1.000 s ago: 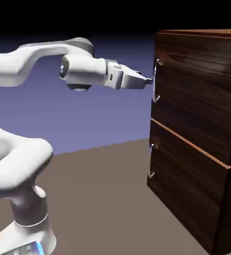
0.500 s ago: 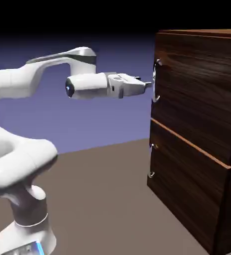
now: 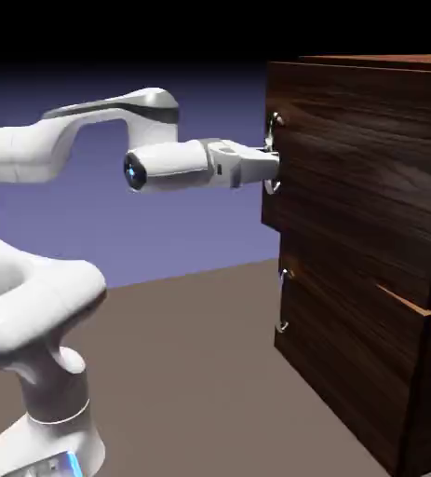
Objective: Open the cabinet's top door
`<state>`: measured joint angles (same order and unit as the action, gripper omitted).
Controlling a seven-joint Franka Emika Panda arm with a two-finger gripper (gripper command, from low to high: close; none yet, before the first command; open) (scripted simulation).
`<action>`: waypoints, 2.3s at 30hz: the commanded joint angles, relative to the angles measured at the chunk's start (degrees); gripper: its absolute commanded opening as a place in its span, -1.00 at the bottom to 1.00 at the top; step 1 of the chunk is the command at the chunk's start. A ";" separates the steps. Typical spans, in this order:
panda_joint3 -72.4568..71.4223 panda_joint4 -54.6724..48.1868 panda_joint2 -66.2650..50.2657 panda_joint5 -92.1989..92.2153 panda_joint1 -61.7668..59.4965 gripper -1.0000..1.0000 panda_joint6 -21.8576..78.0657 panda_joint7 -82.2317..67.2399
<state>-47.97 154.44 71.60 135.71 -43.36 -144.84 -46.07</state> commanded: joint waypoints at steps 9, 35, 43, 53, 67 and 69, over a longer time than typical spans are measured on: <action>18.69 12.45 6.65 -16.86 10.48 -1.00 13.01 0.73; 72.68 11.44 1.18 -68.92 10.91 -1.00 49.69 -3.26; 89.30 -0.78 -10.92 -82.61 19.00 -1.00 63.43 -7.56; 109.14 -20.84 -23.26 -93.05 38.49 -1.00 80.10 -11.54; 130.79 -44.44 -24.52 -100.11 67.57 -1.00 94.70 -9.96; 133.20 -47.98 -23.41 -100.90 71.72 -1.00 96.55 -8.92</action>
<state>85.23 106.45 48.19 34.79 28.36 -48.23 -55.00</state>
